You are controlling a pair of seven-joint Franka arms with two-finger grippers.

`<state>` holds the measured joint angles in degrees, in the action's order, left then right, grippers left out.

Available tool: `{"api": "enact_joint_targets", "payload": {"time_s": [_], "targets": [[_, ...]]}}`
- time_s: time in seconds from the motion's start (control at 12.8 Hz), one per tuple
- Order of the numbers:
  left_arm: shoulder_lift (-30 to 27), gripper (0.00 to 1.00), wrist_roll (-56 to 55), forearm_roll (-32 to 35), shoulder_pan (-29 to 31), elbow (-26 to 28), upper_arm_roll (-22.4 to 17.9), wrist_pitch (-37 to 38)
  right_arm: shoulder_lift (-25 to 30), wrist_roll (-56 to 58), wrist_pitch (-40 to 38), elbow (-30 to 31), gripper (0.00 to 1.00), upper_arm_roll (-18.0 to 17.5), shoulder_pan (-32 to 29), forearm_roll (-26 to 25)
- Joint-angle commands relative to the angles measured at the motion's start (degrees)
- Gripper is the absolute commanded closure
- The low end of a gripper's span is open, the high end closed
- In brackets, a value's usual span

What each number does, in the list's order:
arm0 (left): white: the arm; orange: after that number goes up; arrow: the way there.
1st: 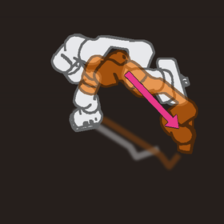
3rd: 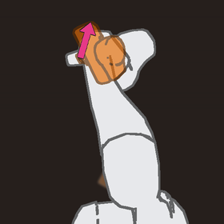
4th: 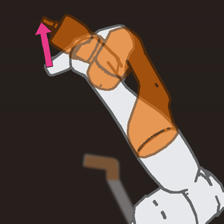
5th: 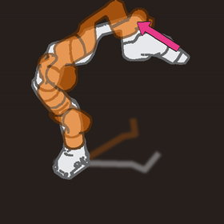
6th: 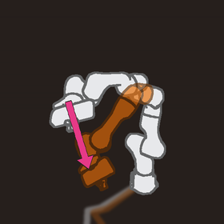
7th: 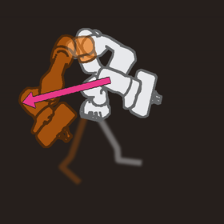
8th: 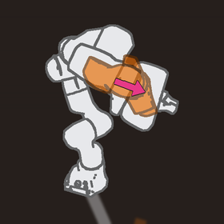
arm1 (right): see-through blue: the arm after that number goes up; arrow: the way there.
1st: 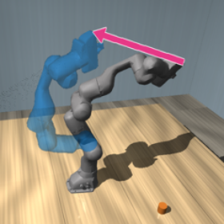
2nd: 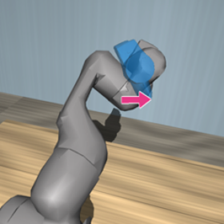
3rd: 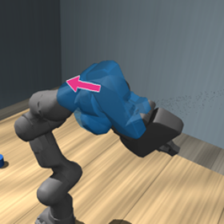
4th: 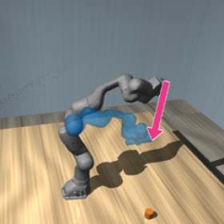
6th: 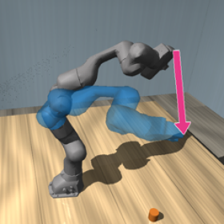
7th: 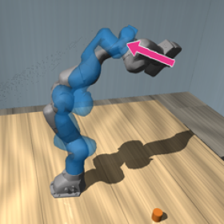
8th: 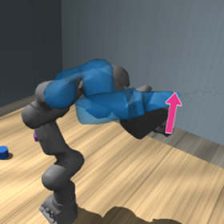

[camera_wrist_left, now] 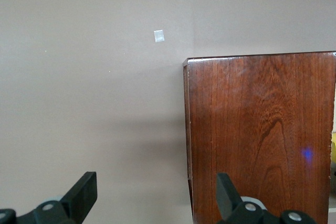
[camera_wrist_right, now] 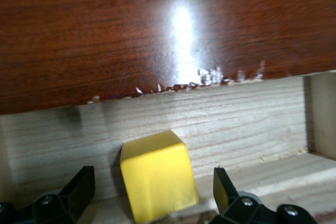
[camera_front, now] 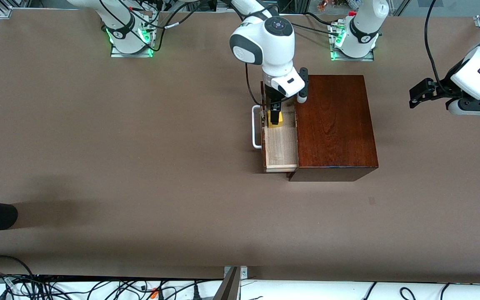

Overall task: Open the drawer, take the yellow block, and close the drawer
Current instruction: 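Lower the right gripper into the drawer around the yellow cube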

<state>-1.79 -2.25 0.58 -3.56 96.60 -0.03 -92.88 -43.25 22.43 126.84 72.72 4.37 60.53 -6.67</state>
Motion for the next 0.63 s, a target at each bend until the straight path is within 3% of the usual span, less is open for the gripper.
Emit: {"api": "enact_joint_targets", "payload": {"time_s": [0.0, 0.31, 0.55], "targets": [[0.3, 0.00, 0.0, -1.3, -0.2, -1.1, -0.1, 1.1, -1.3, 1.0, -0.2, -2.1, 0.00, 0.5, 0.5, -0.7], [0.3, 0.00, 0.0, -1.3, -0.1, -1.1, -0.1, 1.1, -1.0, 1.2, -0.8, -2.1, 0.03, 0.6, 0.5, -1.0], [0.3, 0.00, -0.1, -1.3, -0.1, -1.1, -0.1, 1.1, -0.9, 1.2, -0.8, -2.1, 0.20, 0.7, 0.5, -1.0]]}}
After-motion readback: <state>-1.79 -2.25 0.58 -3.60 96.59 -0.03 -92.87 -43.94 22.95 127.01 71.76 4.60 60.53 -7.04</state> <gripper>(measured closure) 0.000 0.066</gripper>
